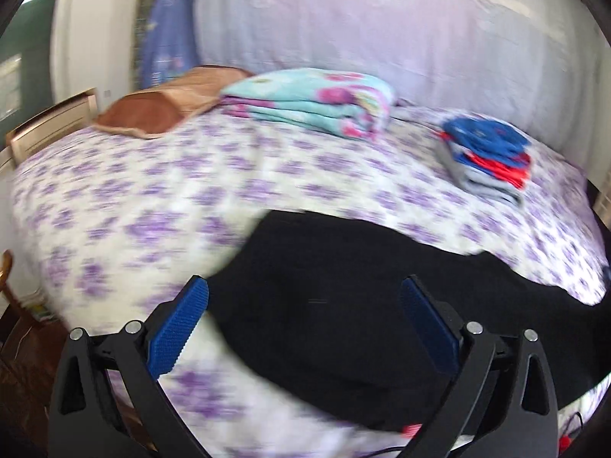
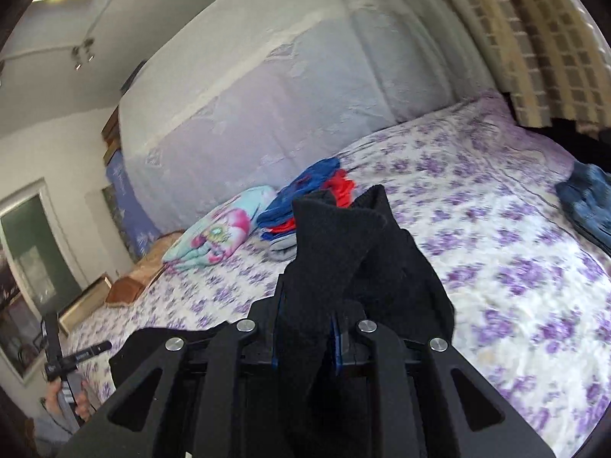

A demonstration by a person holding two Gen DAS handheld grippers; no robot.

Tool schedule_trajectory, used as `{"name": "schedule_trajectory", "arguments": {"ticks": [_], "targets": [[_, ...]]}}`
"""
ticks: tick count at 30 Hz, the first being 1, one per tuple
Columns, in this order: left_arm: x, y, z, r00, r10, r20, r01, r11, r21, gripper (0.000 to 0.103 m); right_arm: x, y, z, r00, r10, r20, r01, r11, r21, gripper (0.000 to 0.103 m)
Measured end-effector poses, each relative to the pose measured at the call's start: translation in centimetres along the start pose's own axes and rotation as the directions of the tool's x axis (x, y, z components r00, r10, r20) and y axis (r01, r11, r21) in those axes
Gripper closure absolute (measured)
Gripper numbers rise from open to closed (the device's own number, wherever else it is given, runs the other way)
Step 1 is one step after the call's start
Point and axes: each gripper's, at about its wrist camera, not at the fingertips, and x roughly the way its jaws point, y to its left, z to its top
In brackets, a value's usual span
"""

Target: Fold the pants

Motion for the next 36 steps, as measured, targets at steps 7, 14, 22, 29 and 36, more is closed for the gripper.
{"name": "schedule_trajectory", "arguments": {"ticks": [7,14,22,29,36], "targets": [[-0.9,8.6,-0.8,0.998,0.058,0.003,-0.057,0.984,-0.167,0.004,9.5,10.9,-6.6,0.966,-0.012,-0.257,-0.078,0.938,-0.338,0.084],[-0.2,8.7,-1.5,1.000,0.030,0.001,-0.030,0.987,-0.159,0.004,10.1,15.4,-11.8,0.916,-0.059,-0.397,-0.195,0.800,-0.567,0.041],[1.5,7.3,-2.1,0.999,-0.010,-0.047,0.004,0.992,-0.129,0.004,7.1,14.7,-5.7,0.978,-0.026,-0.207,-0.077,0.876,-0.477,0.042],[3.0,6.5,-2.9,0.991,-0.068,-0.111,0.053,0.989,-0.139,0.004,14.0,11.4,-10.2,0.894,-0.139,-0.425,-0.051,0.912,-0.406,0.032],[5.6,6.6,-2.8,0.983,-0.117,-0.143,0.085,0.974,-0.210,0.004,10.5,9.2,-8.3,0.934,-0.019,-0.356,-0.073,0.967,-0.245,0.018]]}}
